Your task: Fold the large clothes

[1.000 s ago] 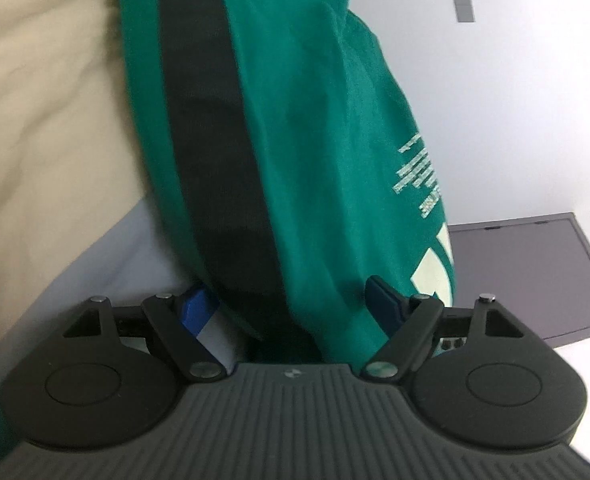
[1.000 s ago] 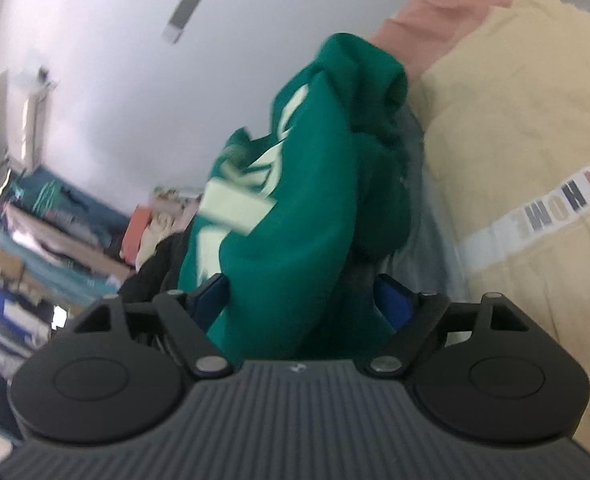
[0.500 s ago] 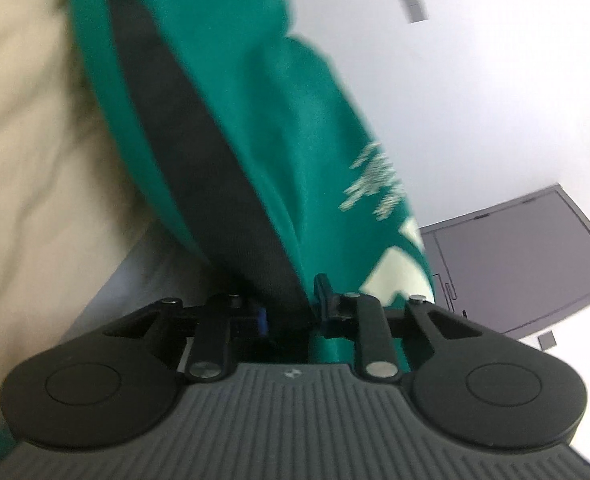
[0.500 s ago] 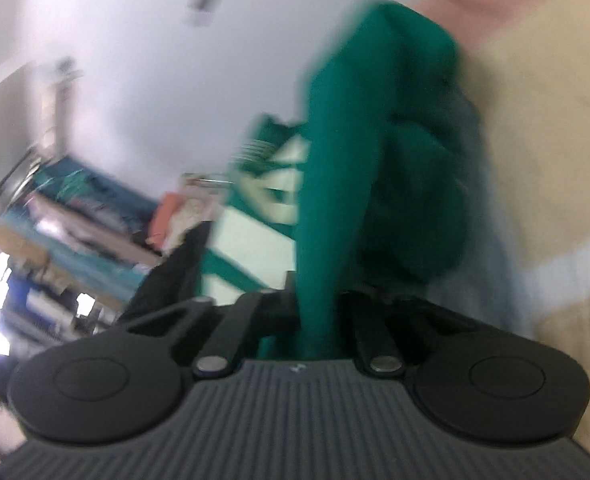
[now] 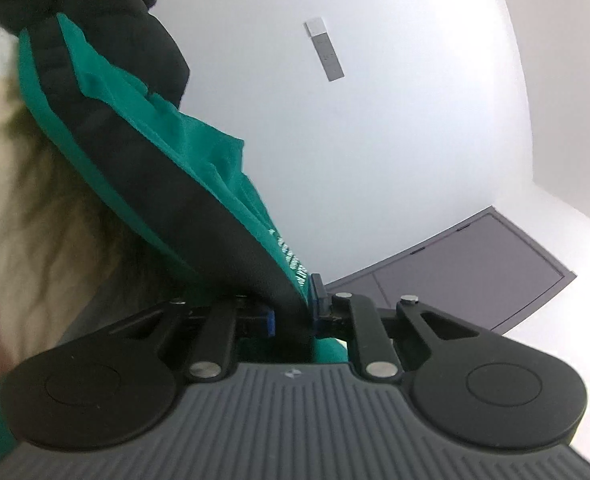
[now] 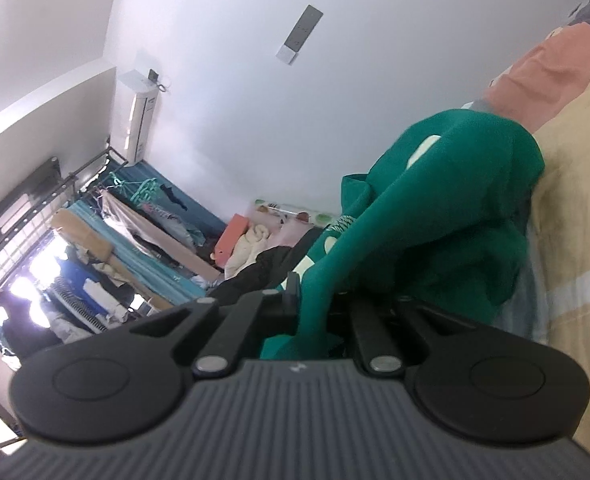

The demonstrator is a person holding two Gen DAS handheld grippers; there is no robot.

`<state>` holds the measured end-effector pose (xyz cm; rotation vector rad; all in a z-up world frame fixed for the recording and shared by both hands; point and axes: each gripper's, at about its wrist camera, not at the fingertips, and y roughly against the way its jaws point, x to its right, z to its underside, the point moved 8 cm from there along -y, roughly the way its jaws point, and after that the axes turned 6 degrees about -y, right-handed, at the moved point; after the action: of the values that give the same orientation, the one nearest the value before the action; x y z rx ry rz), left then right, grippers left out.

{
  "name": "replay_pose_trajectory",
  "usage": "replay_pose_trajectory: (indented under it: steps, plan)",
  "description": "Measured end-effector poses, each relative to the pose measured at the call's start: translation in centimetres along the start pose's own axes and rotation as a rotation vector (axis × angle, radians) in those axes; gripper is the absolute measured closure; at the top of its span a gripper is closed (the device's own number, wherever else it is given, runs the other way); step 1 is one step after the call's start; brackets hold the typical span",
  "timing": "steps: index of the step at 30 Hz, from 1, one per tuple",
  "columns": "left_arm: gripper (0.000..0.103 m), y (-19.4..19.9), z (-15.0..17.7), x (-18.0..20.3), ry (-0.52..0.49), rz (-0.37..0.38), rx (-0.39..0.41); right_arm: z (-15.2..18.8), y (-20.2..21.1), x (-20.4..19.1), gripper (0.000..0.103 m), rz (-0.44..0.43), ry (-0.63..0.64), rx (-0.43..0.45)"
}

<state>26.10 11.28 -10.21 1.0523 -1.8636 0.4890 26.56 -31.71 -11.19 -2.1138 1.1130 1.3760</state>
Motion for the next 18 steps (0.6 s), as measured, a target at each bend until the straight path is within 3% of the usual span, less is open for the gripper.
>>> replay_pose_trajectory:
  steps: [5, 11, 14, 15, 16, 18]
  plan:
    - [0.088, 1.3, 0.5, -0.3, -0.005, -0.040, -0.003, 0.7, 0.3, 1.5, 0.096, 0.099, -0.009, -0.009]
    - [0.082, 0.3, 1.8, -1.5, 0.006, -0.143, -0.083, 2.4, -0.4, 2.9, 0.093, 0.226, 0.004, -0.082]
    - [0.042, -0.5, 2.4, -2.1, 0.043, -0.162, -0.108, 3.4, -0.4, 3.3, 0.087, 0.282, 0.015, -0.112]
    - [0.039, -0.9, 2.6, -2.2, 0.052, -0.163, -0.112, 3.6, -0.3, 3.4, 0.071, 0.297, 0.022, -0.114]
    - [0.036, -0.9, 2.8, -2.3, 0.058, -0.164, -0.115, 3.8, -0.2, 3.4, 0.045, 0.304, 0.025, -0.112]
    - [0.031, -1.4, 3.2, -2.7, 0.073, -0.174, -0.121, 4.0, 0.2, 3.6, 0.020, 0.314, 0.019, -0.098]
